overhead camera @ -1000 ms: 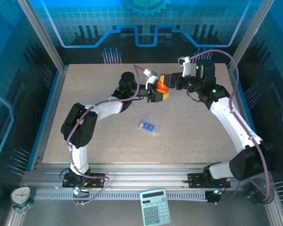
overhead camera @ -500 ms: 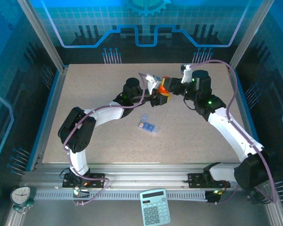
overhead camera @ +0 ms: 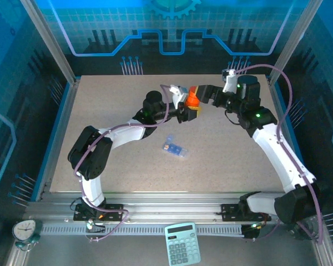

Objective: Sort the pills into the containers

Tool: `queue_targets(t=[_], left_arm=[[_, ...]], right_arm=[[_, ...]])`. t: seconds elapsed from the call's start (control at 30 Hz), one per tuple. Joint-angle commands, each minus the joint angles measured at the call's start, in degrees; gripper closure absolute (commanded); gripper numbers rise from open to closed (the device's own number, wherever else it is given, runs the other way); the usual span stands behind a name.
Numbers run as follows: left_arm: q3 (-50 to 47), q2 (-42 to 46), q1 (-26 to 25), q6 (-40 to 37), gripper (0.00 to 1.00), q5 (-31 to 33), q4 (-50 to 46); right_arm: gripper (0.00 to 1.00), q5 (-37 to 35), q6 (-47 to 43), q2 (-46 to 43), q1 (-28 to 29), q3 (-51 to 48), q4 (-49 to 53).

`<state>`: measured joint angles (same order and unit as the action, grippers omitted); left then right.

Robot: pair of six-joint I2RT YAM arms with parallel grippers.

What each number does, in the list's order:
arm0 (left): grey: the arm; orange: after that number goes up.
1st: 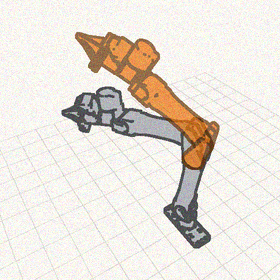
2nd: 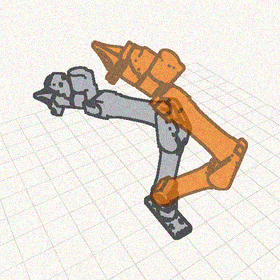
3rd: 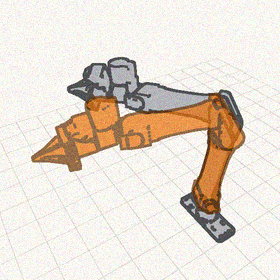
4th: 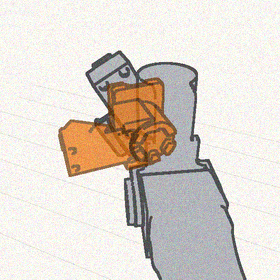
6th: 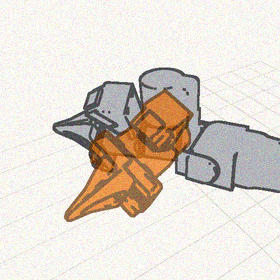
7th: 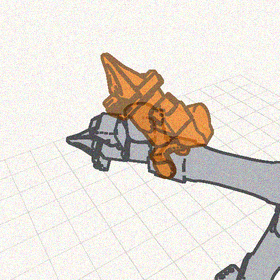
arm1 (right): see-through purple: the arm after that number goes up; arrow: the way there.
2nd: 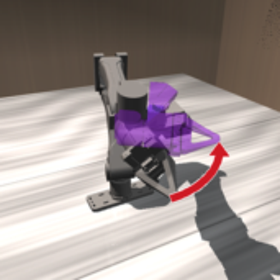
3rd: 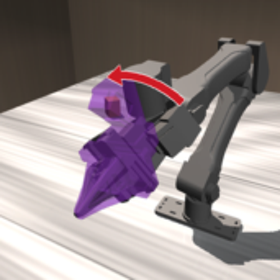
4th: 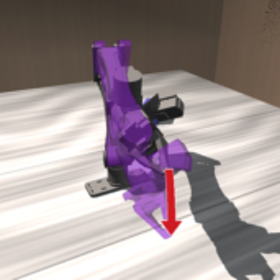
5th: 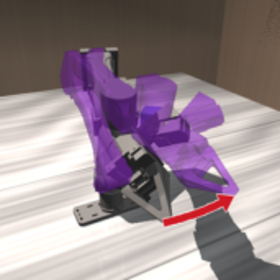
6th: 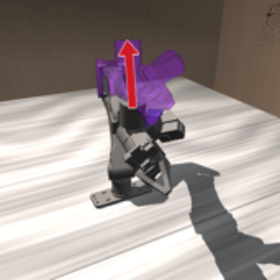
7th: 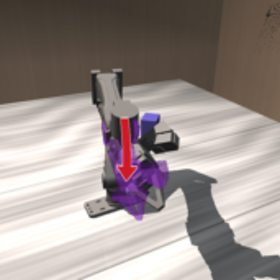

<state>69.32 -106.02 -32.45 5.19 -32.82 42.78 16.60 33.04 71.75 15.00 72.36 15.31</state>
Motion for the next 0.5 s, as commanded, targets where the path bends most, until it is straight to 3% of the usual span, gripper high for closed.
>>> queue_targets(t=[0.0,0.23,0.47], left_arm=[[1.1,2.5,1.0,1.6,0.95,-2.1,4.3],[1.9,2.4,2.7,4.1,0.93,-13.0,5.1],[4.3,1.6,3.2,8.4,0.92,-22.4,4.8]], right_arm=[[0.1,3.3,-0.8,-4.9,-2.3,0.9,2.3],[0.04,17.3,-4.8,-5.2,-9.4,-3.2,-7.0],[0.02,34.0,-12.0,2.8,-10.2,4.7,-4.8]])
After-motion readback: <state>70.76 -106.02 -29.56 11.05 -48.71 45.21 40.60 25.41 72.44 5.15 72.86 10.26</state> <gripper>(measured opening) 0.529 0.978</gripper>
